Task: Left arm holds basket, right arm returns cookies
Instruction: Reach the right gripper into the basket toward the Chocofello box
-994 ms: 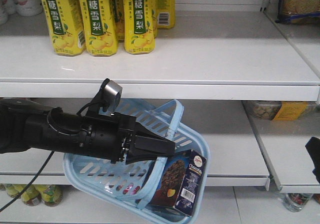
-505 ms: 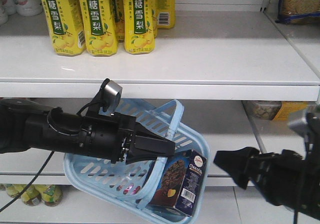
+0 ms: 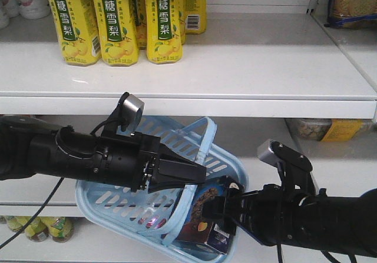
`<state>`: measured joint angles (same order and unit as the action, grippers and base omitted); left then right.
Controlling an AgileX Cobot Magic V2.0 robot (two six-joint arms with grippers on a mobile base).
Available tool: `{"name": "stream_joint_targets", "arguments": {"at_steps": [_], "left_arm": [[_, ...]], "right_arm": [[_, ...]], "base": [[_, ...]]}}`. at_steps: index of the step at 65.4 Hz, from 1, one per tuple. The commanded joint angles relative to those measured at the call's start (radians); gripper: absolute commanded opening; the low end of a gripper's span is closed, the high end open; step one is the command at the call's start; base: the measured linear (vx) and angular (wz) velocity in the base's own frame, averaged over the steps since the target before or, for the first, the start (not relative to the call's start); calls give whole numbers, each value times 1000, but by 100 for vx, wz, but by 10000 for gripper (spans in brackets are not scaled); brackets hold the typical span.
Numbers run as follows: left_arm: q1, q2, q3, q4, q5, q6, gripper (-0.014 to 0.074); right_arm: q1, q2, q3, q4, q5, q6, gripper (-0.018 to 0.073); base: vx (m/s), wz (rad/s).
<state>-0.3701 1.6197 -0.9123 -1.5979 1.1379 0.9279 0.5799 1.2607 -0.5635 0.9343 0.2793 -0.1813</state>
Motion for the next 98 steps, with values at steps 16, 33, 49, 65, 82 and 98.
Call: {"name": "stream_joint_targets", "arguments": {"at_steps": [16, 33, 49, 65, 82, 98], "left_arm": [[8, -41, -36, -181, -15, 25, -6], [8, -41, -36, -181, -15, 25, -6], [8, -41, -36, -181, -15, 25, -6], [8, -41, -36, -181, -15, 25, -6], [8, -41, -36, -181, -15, 25, -6], [8, -41, -36, -181, -15, 25, -6]], "right_arm": [[-3, 68, -47, 17, -92, -28, 514], [-3, 85, -47, 16, -125, -28, 514], [-3, 85, -47, 16, -153, -27, 514], [-3, 86, -47, 17, -166, -25, 514], [-3, 156, -49, 17, -165, -25, 514], [-3, 194, -71, 16, -151, -29, 514]], "base": [[0, 0], [0, 0], [0, 0], [0, 0], [0, 0], [0, 0]]}}
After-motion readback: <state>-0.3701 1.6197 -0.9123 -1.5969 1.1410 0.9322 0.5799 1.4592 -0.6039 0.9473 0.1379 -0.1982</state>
